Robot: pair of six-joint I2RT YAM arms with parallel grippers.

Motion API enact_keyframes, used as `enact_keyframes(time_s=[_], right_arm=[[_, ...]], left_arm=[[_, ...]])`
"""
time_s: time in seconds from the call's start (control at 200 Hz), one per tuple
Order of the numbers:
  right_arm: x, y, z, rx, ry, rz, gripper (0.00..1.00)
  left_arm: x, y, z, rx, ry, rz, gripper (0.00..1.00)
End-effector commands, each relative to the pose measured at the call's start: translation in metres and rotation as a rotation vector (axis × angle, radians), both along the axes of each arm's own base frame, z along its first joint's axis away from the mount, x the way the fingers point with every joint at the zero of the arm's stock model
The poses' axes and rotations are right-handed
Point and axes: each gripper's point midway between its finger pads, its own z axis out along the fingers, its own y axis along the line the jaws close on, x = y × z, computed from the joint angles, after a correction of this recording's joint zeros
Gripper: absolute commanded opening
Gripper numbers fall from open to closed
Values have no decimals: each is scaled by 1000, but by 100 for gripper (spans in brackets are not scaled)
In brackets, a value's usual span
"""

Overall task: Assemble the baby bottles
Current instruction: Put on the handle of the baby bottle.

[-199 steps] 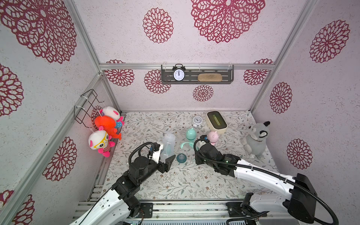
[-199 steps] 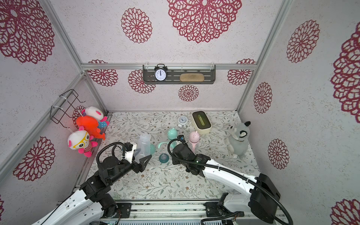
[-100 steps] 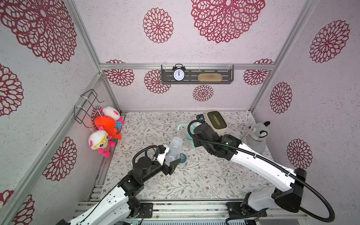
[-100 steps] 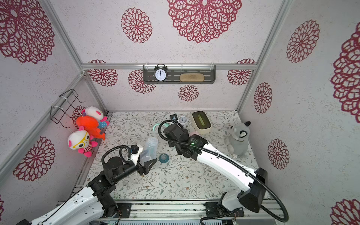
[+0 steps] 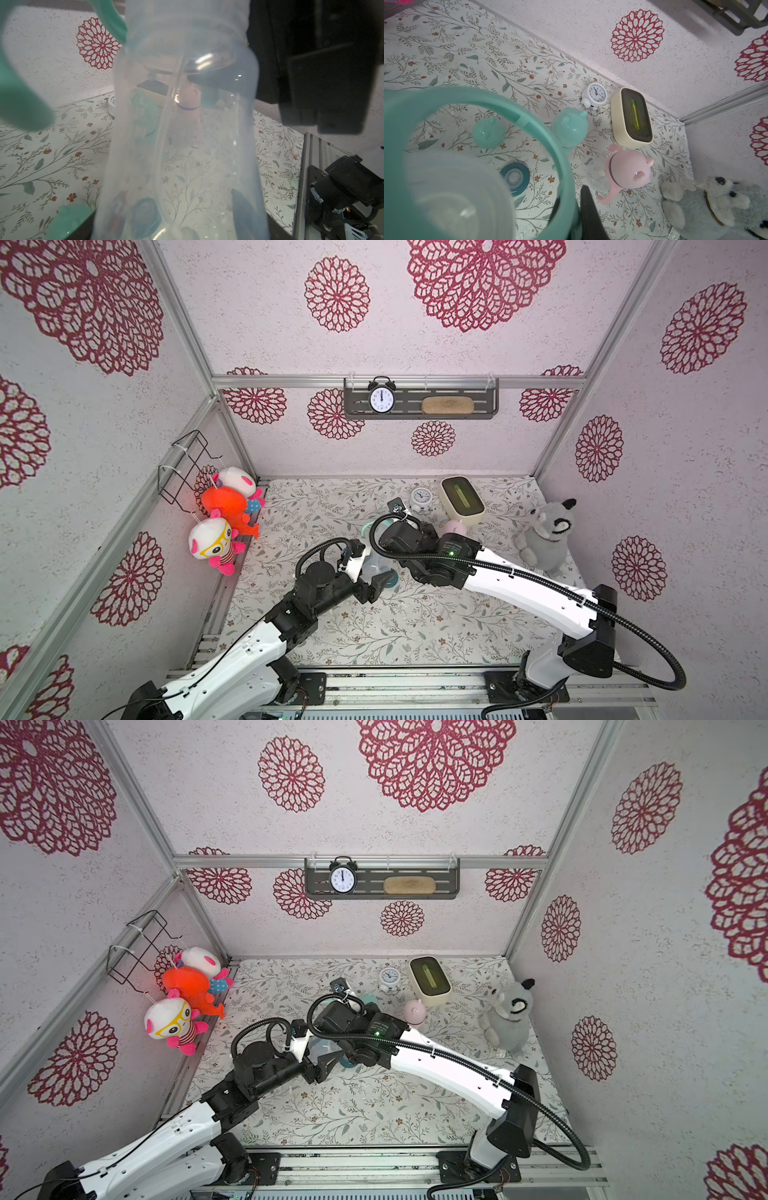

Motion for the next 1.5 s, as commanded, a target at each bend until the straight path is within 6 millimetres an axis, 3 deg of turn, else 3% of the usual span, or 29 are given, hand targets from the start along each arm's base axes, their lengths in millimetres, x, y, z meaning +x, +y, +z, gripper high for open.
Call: enact_keyframes(time_s=[0.0, 0.36, 0.395, 0.756, 1.176, 1.316, 1.496], right_arm=[[-1, -10, 25, -17, -77, -34, 0], [-7, -4, 22, -83, -122, -40, 0], [-17, 6, 21, -89, -125, -8, 0], [-25, 17, 19, -169, -185, -3, 0], [-31, 18, 27, -223, -291, -1, 0], [-32, 21, 30, -214, -299, 9, 9], [-33, 24, 34, -187, -297, 32, 32]], left_arm=[[6, 1, 24, -33, -72, 17, 0], [9, 2, 24, -35, -78, 35, 0], [10, 3, 24, -36, -76, 37, 0], [12, 8, 27, -57, -81, 67, 0], [9, 17, 35, -95, -83, 79, 0], [8, 17, 35, -95, -85, 75, 0], [5, 14, 37, -96, -95, 52, 0]])
